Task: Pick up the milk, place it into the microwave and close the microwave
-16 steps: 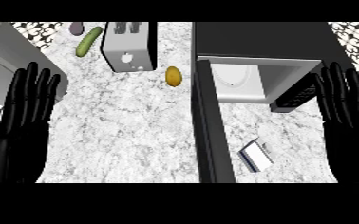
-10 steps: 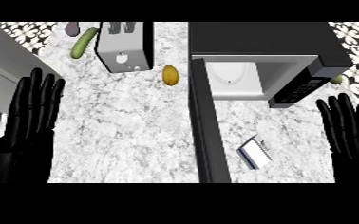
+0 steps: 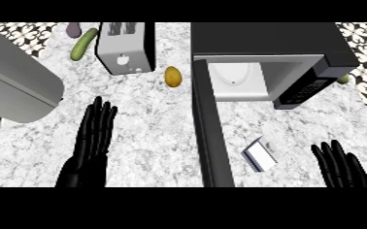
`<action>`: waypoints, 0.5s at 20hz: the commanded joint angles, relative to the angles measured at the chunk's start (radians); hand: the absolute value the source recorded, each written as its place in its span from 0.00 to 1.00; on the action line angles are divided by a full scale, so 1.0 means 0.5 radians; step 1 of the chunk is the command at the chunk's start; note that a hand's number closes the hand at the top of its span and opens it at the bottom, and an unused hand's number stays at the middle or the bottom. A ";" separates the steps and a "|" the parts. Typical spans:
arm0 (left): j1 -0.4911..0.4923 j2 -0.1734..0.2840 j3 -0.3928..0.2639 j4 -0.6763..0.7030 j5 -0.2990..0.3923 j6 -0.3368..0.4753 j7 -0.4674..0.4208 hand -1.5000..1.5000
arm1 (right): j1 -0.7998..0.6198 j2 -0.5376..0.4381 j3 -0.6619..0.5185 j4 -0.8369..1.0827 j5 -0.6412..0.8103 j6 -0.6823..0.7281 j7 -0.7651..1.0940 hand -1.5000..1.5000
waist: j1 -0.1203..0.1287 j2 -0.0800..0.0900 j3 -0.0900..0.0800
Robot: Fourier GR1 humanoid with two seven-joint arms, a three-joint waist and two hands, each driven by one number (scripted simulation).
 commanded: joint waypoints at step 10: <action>0.216 -0.007 -0.687 0.272 -0.163 0.581 -0.381 0.00 | 0.373 -0.016 -0.056 0.380 0.111 0.115 -0.581 0.00 | 0.016 0.005 0.000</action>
